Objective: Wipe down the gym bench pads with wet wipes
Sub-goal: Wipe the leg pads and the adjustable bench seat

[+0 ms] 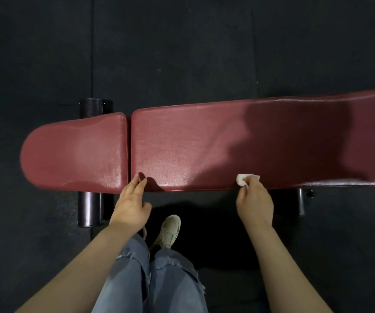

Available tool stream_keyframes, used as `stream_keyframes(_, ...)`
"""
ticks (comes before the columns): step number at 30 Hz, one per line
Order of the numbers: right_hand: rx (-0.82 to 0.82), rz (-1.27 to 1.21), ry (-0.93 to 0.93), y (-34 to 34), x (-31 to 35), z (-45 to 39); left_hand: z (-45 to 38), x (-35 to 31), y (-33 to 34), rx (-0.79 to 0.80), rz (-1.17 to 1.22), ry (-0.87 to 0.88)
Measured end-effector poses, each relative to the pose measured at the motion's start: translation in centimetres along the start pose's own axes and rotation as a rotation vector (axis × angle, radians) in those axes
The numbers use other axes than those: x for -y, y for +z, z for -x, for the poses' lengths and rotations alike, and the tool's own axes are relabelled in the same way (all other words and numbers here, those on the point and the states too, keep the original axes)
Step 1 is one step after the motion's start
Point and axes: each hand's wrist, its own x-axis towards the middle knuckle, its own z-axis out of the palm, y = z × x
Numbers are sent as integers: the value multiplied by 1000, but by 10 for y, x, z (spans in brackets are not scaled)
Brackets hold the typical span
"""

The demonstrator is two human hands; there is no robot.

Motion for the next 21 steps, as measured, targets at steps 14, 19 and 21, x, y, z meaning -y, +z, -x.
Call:
stream_keyframes(14,-211,192,-267,-33,100,-205,-30,-14,-13,89,-119,27)
stream_keyframes(19,-180,155,-210,-26,93,-186,-31,-15,-15,111,-151,55)
stream_keyframes(21,-169,189,-303,-18,72,-143,-31,-16,-16,127,-166,54)
